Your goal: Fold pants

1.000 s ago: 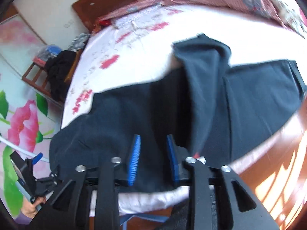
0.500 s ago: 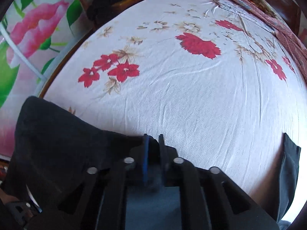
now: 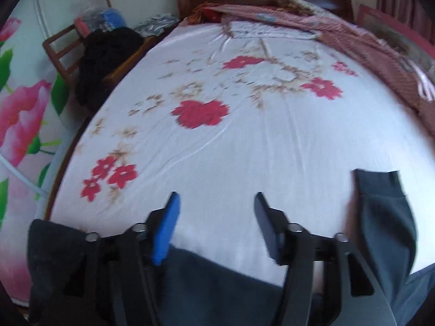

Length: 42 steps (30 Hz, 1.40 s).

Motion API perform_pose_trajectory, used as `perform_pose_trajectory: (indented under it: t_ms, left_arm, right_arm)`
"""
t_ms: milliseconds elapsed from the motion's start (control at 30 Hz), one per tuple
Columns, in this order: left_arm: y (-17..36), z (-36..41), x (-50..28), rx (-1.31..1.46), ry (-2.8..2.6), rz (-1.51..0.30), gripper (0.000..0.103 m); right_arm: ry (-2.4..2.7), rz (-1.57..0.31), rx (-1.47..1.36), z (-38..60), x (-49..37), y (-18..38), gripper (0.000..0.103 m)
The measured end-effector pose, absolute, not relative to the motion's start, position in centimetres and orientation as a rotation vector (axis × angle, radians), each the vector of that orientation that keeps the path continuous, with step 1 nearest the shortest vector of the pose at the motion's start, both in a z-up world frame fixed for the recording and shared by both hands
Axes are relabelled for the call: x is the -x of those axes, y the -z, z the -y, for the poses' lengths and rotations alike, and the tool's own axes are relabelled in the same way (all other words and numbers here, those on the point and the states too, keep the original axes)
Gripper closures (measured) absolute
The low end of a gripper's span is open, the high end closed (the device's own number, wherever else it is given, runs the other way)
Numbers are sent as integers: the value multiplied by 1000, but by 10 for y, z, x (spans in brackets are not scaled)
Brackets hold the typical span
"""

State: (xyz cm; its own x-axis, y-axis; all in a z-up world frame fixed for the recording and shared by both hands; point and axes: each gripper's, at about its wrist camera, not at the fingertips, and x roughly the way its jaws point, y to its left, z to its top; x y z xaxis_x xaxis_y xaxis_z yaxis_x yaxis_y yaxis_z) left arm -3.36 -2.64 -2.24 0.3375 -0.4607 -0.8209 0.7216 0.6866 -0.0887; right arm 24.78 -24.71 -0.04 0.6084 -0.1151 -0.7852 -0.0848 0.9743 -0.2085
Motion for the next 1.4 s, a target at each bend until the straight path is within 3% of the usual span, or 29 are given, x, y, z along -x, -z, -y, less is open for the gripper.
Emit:
perform_pose_trajectory:
  t_ms: [133,267,300,333,367,567,700,800,967,1133,1333,1400]
  left_arm:
    - [0,14,31,-200,749,-919,11]
    - [1,11,19,-158,715,-943,11]
    - [3,12,18,-149,713,-958,11]
    - [3,12,17,-143,715,-969,11]
    - [3,13,17,-143,717,-979,11]
    - [-7,23,19,-175,712,-956,11]
    - [-14,26,18,-153,712,-943,10]
    - [-16,33,19,-175,709,-940,9]
    - [-16,52,24,-214,733,-962,8]
    - [-15,72,33,-286,750,-972,8]
    - [-11,83,35,-317,735,-1003,8]
    - [-11,87,36,-321,736,-1010,8]
  right_arm:
    - [341,-1037,760,271,-275,56,31]
    - [348,-1111,774,294,-279,78,34]
    - [325,-1132,682,301,-280,72,43]
    - [326,-1157,621,309,-282,68,79]
    - [329,-1171,577,318,-282,67,98]
    - [268,-1009,196,381,-244,0,98]
    - [302,-822,-90,468,-170,-63,98]
    - [367,-688,-284,543,-102,-78,98]
    - [515,-633,-592,645,-11,-5,98]
    - [592,-609,-844,673,42,91,103]
    - [473,-455,-1070,690,60,98,103]
    - [484,-428,-1062,698,57,88,94]
